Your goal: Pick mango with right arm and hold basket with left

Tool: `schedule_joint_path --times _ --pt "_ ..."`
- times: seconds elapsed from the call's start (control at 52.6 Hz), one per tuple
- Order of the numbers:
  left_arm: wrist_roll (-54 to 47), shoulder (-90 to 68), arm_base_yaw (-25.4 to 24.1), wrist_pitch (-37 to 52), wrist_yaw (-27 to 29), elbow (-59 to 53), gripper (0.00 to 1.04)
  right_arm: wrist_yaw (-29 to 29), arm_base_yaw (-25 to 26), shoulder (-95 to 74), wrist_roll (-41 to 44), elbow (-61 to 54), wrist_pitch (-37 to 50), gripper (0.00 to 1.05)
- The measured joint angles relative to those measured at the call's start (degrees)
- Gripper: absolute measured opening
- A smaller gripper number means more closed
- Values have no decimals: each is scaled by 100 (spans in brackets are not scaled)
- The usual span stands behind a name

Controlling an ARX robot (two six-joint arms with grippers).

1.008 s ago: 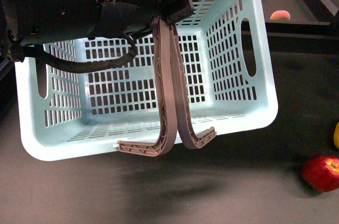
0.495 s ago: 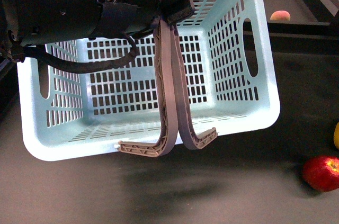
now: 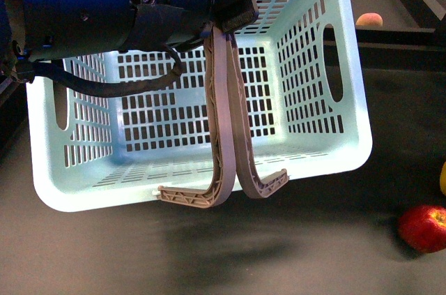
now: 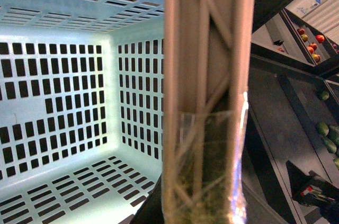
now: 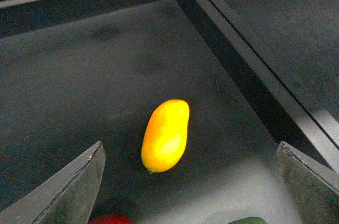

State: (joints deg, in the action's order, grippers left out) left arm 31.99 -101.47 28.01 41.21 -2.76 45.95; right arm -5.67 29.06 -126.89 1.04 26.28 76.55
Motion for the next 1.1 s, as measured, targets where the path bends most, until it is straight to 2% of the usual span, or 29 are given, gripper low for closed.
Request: schedule_joint_path --times 0.247,0.533,0.647,0.856,1.103 --pt "-2 0 0 0 17 0 6 2 -199 -704 457 597 -144 96" --pt "-2 0 -2 0 15 0 6 210 -487 -1154 2002 1316 -868 96" --pt "-2 2 0 0 11 0 6 448 -546 -1309 2288 1519 -1014 96" --pt "-2 0 0 0 11 0 6 761 -492 -1451 1858 1770 -1427 96" --pt "0 0 0 0 15 2 6 1021 -334 -1805 337 2114 -1576 96"
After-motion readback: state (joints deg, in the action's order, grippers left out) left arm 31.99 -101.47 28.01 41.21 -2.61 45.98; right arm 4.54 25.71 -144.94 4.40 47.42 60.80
